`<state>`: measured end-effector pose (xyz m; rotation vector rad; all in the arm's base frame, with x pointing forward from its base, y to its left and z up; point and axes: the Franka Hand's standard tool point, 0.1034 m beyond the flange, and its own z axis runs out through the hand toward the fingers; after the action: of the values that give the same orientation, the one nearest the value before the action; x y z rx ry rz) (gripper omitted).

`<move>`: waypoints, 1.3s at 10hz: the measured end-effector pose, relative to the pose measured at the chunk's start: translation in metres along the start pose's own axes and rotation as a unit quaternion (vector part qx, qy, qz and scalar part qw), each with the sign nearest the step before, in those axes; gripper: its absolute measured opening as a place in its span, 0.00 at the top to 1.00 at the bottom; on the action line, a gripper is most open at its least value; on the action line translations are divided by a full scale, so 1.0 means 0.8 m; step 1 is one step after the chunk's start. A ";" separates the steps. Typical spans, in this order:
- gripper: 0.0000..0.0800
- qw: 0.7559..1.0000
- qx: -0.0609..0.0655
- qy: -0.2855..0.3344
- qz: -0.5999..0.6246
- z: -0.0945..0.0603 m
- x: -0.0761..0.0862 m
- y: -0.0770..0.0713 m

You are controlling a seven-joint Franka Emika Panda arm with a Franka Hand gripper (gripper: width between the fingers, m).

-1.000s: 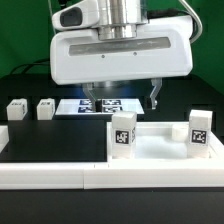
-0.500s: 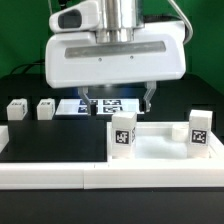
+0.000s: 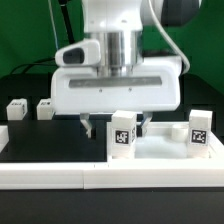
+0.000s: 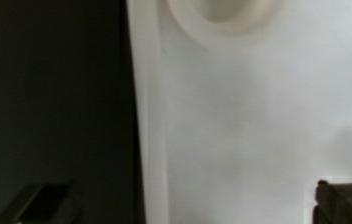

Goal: Assemble square table

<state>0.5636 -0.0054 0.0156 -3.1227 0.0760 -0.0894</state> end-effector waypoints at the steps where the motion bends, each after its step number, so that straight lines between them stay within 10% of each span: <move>1: 0.19 1.000 -0.001 -0.002 0.002 0.005 0.000 0.001; 3: 0.19 1.000 -0.001 -0.002 0.002 0.004 0.000 0.001; 9: 0.92 1.000 -0.005 -0.002 0.006 0.004 0.000 0.011; 13: 0.93 1.000 -0.005 -0.002 0.005 0.004 -0.001 0.012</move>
Offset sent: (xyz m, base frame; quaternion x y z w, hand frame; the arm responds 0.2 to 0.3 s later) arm 0.0000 0.0000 0.0000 0.0000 0.0000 0.0000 1.0000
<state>0.5628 -0.0146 0.0119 -3.1312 0.0923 -0.0820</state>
